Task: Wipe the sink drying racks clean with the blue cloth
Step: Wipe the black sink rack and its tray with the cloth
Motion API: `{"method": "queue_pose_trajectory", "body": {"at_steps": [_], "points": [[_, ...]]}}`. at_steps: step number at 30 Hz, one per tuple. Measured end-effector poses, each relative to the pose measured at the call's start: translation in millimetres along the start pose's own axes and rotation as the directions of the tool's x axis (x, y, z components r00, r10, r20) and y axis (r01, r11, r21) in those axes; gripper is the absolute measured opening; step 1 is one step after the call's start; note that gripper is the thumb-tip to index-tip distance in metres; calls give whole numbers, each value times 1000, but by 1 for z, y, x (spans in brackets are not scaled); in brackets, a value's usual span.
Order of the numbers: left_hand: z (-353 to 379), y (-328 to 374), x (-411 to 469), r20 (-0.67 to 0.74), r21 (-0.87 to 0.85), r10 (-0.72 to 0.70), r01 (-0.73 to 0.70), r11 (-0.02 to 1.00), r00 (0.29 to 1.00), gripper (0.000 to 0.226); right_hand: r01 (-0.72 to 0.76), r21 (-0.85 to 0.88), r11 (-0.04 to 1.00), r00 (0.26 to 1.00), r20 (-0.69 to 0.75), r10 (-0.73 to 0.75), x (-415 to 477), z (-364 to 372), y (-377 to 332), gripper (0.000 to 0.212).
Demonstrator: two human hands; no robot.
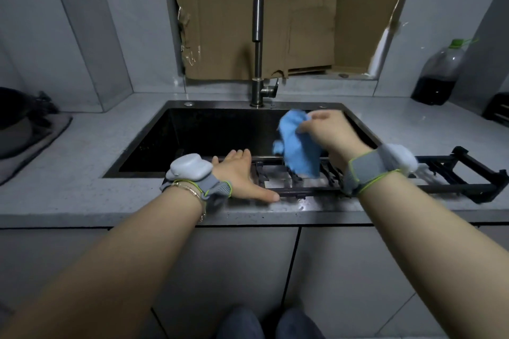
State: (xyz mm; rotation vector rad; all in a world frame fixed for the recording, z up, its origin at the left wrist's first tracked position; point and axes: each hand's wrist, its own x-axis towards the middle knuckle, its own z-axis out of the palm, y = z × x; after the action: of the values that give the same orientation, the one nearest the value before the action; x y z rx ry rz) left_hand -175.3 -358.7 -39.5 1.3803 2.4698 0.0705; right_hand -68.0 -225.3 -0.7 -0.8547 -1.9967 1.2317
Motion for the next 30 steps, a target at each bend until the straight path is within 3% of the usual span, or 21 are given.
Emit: {"method": "queue_pose_trajectory", "body": {"at_steps": [3, 5, 9, 16, 20, 22, 27, 30], "points": [[12, -4, 0, -65, -35, 10, -12, 999, 998, 121, 119, -441, 890, 985, 164, -50, -7, 33, 10, 10], [16, -6, 1, -84, -59, 23, -28, 998, 996, 119, 175, -574, 800, 977, 200, -71, -14, 53, 18, 18], [16, -4, 0, -109, -68, 30, -37, 997, 994, 117, 236, -605, 760, 968, 216, -129, -29, 65, 25, 22], [15, -3, 2, -92, -45, 14, -18, 999, 996, 122, 361, -612, 703, 898, 431, -86, -34, 43, 13, 9], [16, -1, 0, -103, -4, 34, -34, 999, 994, 118, 243, -547, 802, 967, 204, -153, -23, 59, 23, 14], [15, -2, 1, -104, -17, 27, -29, 999, 994, 118, 240, -561, 792, 970, 174, -171, -21, 64, 23, 14], [14, 0, -1, -86, -25, 20, -23, 999, 996, 120, 337, -530, 778, 877, 478, -55, -32, 41, 12, 13], [13, 0, -1, -104, -28, 16, -19, 999, 994, 119, 363, -576, 733, 898, 425, -111, -25, 47, 15, 10]]}}
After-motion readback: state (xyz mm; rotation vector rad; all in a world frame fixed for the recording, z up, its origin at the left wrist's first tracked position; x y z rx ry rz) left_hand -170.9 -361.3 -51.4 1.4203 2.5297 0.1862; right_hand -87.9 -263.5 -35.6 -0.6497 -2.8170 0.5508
